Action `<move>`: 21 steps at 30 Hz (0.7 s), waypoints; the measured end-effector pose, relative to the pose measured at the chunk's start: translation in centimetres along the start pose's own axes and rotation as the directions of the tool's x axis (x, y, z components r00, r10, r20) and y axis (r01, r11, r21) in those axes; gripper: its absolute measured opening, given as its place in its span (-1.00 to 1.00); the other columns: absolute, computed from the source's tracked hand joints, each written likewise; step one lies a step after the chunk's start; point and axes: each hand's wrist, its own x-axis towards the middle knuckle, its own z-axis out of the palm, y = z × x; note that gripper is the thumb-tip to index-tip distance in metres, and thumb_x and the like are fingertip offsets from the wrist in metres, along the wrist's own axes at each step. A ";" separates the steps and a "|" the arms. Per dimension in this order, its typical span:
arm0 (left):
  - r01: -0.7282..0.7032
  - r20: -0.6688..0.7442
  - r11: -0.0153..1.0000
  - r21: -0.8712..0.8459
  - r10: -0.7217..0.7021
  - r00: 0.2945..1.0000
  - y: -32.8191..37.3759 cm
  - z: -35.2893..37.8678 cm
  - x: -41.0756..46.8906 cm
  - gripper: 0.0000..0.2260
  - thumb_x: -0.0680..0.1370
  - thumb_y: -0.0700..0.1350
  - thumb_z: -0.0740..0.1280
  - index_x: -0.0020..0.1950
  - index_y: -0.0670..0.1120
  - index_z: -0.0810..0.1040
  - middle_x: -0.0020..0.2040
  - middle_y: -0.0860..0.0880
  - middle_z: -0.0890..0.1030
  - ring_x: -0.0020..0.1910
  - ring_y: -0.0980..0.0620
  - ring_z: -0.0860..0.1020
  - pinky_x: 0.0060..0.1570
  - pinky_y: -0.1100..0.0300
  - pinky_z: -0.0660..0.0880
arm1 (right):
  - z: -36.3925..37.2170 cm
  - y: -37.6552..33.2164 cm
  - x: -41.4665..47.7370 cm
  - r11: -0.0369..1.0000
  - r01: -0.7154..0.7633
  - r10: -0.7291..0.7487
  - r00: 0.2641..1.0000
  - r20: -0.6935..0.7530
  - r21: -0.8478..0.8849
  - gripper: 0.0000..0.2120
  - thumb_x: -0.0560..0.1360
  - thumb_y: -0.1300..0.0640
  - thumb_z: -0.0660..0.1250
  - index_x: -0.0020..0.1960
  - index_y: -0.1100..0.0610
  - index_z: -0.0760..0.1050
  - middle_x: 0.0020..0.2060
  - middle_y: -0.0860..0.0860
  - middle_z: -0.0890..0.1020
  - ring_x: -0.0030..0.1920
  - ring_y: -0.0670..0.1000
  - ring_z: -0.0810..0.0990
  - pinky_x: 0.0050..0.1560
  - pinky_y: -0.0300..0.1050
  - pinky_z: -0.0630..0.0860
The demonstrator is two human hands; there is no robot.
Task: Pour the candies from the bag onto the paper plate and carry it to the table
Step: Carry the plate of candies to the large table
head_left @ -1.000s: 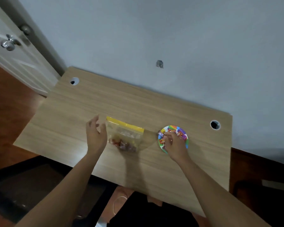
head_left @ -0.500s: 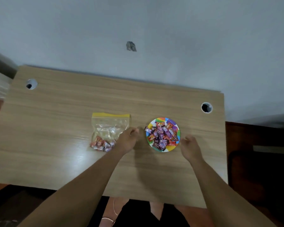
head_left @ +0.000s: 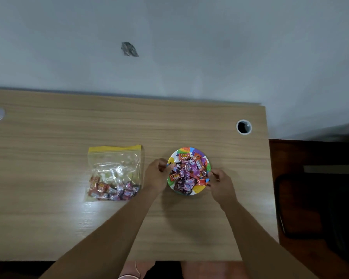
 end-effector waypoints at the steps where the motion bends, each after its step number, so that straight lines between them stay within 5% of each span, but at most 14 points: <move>1: 0.002 -0.008 1.000 -0.019 -0.003 1.000 0.0 0.1 -0.2 -0.71 0.58 0.08 0.52 -0.01 -0.14 0.62 -0.17 0.08 0.62 -0.21 0.12 0.55 -0.24 0.31 0.42 | -0.1 0.0 -0.3 1.000 -0.004 0.004 1.000 0.007 0.016 -0.84 0.69 0.05 0.36 0.15 0.11 0.63 -0.02 0.12 0.76 -0.06 0.17 0.80 0.04 0.31 0.75; 6: 0.023 0.026 0.997 -0.070 -0.021 0.999 -0.4 0.4 -1.5 -0.63 0.53 0.20 0.52 -0.16 -0.04 0.48 -0.20 -0.13 0.61 -0.18 -0.05 0.60 -0.17 0.06 0.51 | -1.1 0.3 -2.0 0.996 0.004 -0.007 1.000 0.025 0.092 -0.84 0.70 0.12 0.35 0.17 0.20 0.63 -0.01 0.18 0.75 0.01 0.22 0.80 0.04 0.30 0.76; 9: 0.015 0.067 0.990 -0.138 -0.006 0.998 -0.9 0.7 -3.0 -0.50 0.34 0.42 0.53 -0.22 0.05 0.43 -0.07 -0.27 0.68 -0.01 -0.26 0.72 -0.01 -0.29 0.67 | -2.5 1.4 -3.5 0.995 0.043 -0.046 0.999 0.024 0.095 -0.88 0.69 0.06 0.35 0.10 0.06 0.65 -0.04 0.10 0.78 -0.03 0.17 0.80 0.05 0.31 0.75; 11: -0.007 0.105 0.986 -0.168 0.025 0.994 -0.4 0.9 -4.6 -0.48 0.32 0.41 0.52 -0.21 0.01 0.44 -0.03 -0.29 0.68 -0.01 -0.21 0.73 0.03 -0.39 0.66 | -4.0 1.8 -5.1 0.993 0.052 -0.053 0.999 0.008 0.105 -0.89 0.67 0.01 0.34 0.05 -0.03 0.63 -0.05 0.06 0.78 -0.05 0.14 0.81 0.05 0.31 0.75; 16: -0.042 0.161 0.977 -0.207 0.077 0.984 2.5 1.5 -11.1 -0.59 0.43 0.29 0.56 -0.21 0.05 0.47 -0.04 -0.31 0.64 -0.02 -0.21 0.72 0.02 -0.40 0.68 | -8.7 2.5 -11.1 0.986 0.073 -0.071 0.997 -0.020 0.152 -0.88 0.71 0.03 0.30 0.06 -0.04 0.60 0.00 0.05 0.76 -0.01 0.09 0.80 0.02 0.24 0.77; 21: -0.046 0.235 0.954 -0.298 0.120 0.965 5.9 3.9 -19.8 -0.73 0.63 -0.04 0.49 -0.01 -0.14 0.44 0.00 -0.28 0.61 -0.01 -0.11 0.72 -0.23 -0.08 0.76 | -14.4 4.9 -17.9 0.976 0.088 -0.076 0.995 -0.066 0.201 -0.85 0.73 0.08 0.28 0.15 0.13 0.57 0.03 0.11 0.75 -0.07 0.06 0.81 -0.05 0.16 0.79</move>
